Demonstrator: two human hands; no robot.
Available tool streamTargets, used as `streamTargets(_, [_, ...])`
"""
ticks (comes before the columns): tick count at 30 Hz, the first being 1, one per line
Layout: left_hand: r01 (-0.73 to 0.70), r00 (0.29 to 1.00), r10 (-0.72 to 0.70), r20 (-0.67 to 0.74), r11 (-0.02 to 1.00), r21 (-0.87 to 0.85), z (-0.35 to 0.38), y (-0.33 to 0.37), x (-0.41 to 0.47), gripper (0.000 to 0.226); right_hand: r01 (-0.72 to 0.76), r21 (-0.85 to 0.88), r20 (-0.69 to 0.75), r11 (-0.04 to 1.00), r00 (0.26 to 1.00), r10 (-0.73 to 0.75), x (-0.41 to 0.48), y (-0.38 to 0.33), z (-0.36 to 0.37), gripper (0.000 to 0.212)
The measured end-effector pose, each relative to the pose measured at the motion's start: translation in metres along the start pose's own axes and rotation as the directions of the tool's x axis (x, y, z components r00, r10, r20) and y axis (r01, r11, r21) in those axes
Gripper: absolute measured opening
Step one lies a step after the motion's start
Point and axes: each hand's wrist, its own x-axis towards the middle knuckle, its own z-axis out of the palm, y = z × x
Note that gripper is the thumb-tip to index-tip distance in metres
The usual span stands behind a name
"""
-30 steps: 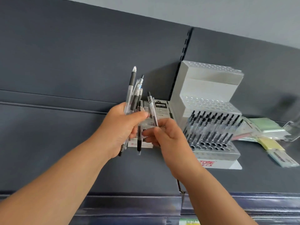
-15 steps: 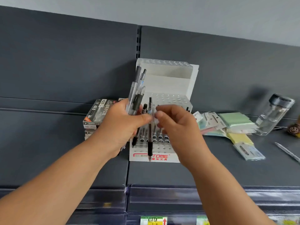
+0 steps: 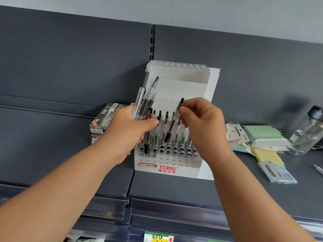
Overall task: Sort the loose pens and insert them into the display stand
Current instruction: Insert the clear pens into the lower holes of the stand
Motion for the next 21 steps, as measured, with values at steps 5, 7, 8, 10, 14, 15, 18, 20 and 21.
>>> streamTargets(5, [-0.008,1.0,0.008,0.011,1.0,-0.007,-0.004,-0.001,0.004,0.013,-0.03,-0.156,0.053,0.987,0.998,0.039,-0.001,0.018,0.013,0.02])
streamTargets(7, [-0.01,1.0,0.01,0.021,1.0,-0.006,-0.005,-0.001,0.005,0.015,-0.049,-0.262,0.088,0.964,0.993,0.074,-0.008,0.029,0.018,0.014])
streamTargets(8, [-0.01,1.0,0.01,0.022,1.0,-0.007,-0.005,-0.001,0.006,0.016,-0.057,-0.285,0.094,0.957,0.992,0.087,-0.011,0.032,0.02,0.013])
streamTargets(10, [-0.01,1.0,0.01,0.02,1.0,-0.025,-0.007,-0.002,0.008,0.018,-0.078,-0.295,0.087,0.952,0.99,0.108,-0.012,0.035,0.023,0.013])
streamTargets(14, [-0.012,0.999,0.015,0.044,0.997,-0.074,-0.007,0.0,0.011,0.019,-0.06,-0.407,0.07,0.912,0.993,0.096,-0.009,0.03,0.023,0.007])
streamTargets(15, [-0.017,0.998,0.021,0.052,0.997,-0.082,-0.007,0.0,0.012,0.019,-0.048,-0.43,0.042,0.901,0.996,0.073,-0.01,0.027,0.023,0.007])
streamTargets(18, [-0.04,0.996,0.047,0.081,0.995,-0.09,-0.004,0.001,0.011,0.022,-0.027,-0.316,-0.011,0.948,1.0,0.025,-0.014,0.011,0.021,0.006])
streamTargets(20, [-0.063,0.992,0.071,0.104,0.995,-0.076,-0.001,0.001,0.01,0.023,-0.098,-0.132,0.068,0.986,0.992,0.108,-0.014,0.001,0.022,0.008])
streamTargets(21, [-0.079,0.99,0.088,0.114,0.994,-0.074,0.0,0.003,0.009,0.023,-0.165,-0.041,0.127,0.985,0.977,0.169,-0.014,-0.002,0.022,0.01])
